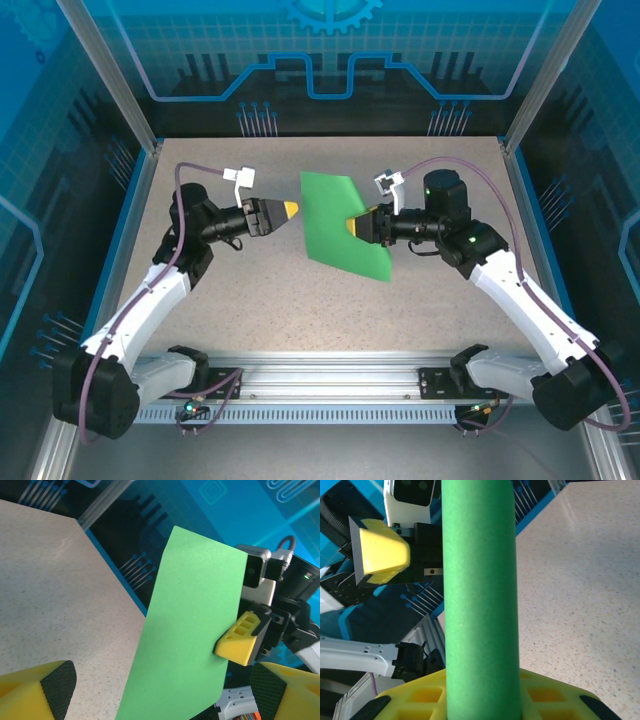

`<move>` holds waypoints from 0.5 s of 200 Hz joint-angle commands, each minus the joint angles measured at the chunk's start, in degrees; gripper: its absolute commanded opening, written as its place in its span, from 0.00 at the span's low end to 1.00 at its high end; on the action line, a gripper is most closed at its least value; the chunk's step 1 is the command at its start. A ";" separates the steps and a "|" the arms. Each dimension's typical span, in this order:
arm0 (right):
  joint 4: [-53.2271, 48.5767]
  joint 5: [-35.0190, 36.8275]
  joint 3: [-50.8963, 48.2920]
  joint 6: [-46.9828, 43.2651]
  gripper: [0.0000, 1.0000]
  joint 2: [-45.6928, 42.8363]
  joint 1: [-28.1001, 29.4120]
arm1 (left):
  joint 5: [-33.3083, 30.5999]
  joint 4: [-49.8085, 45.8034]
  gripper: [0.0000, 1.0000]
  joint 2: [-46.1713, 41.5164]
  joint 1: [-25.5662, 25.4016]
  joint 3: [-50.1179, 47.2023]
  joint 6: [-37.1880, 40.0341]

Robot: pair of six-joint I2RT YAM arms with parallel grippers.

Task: Fold a paper plane with a square sheet of paper (fold left side to right side)
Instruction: Pick up the square sheet of paper from the center of the table, then place a square sheet of paper at the center of the table.

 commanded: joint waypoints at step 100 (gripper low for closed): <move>2.36 -0.49 -1.02 0.64 0.32 0.04 0.33 | 2.15 -2.46 0.25 2.94 -4.32 3.51 4.61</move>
